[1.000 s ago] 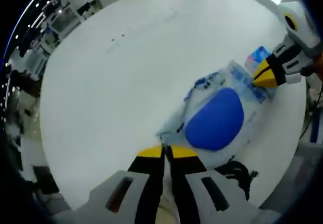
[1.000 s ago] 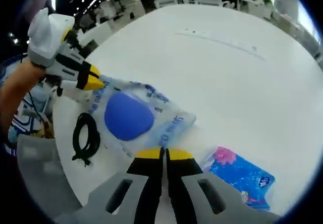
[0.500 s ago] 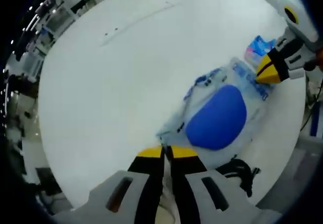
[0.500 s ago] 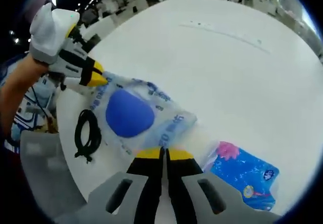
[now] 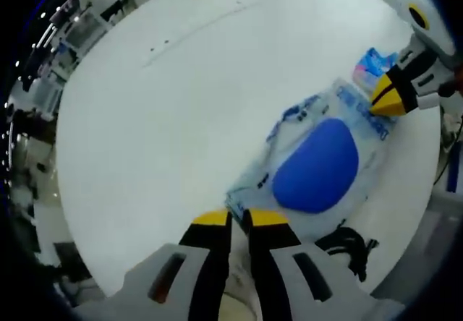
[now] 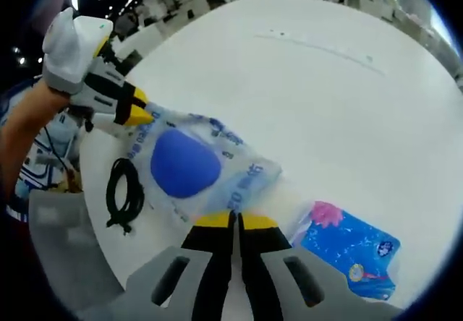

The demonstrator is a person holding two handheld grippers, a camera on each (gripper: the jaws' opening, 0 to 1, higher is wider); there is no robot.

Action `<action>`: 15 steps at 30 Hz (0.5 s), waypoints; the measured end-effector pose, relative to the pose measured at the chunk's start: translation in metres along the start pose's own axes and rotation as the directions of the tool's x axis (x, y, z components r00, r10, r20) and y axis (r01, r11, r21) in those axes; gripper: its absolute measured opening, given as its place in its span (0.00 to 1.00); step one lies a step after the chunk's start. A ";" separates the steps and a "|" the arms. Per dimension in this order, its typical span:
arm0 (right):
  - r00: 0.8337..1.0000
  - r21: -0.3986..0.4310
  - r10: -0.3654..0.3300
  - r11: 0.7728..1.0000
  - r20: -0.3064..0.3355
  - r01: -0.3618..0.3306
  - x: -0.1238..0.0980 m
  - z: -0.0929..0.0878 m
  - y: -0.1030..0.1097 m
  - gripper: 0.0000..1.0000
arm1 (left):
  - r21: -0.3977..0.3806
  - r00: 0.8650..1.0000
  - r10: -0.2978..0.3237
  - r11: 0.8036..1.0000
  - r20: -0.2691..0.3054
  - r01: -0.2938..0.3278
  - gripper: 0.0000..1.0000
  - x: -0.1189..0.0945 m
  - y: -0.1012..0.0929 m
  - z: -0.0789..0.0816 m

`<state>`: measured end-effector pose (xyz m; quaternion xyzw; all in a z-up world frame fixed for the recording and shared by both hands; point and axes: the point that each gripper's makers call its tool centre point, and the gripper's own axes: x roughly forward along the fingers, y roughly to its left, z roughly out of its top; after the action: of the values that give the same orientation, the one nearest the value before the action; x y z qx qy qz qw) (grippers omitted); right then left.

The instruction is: Arrange the tabletop items into an orderly group along one side of the table until the central work area is clear of visible clutter.

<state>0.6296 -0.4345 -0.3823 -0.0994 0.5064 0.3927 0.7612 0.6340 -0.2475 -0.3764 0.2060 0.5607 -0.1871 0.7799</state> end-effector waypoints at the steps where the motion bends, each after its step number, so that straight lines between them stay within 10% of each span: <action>1: 1.000 0.003 0.000 1.000 -0.002 0.000 0.000 0.000 0.000 0.03 | 0.001 1.000 0.005 1.000 0.001 -0.005 0.10 -0.001 0.001 0.000; 15: 1.000 0.004 -0.025 1.000 0.017 0.025 -0.006 0.002 0.000 0.14 | -0.035 0.995 0.043 0.999 0.093 -0.040 0.32 -0.019 0.007 0.015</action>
<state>0.6299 -0.4361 -0.3766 -0.1010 0.4991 0.3831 0.7707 0.6437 -0.2480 -0.3535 0.1958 0.5219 -0.1711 0.8124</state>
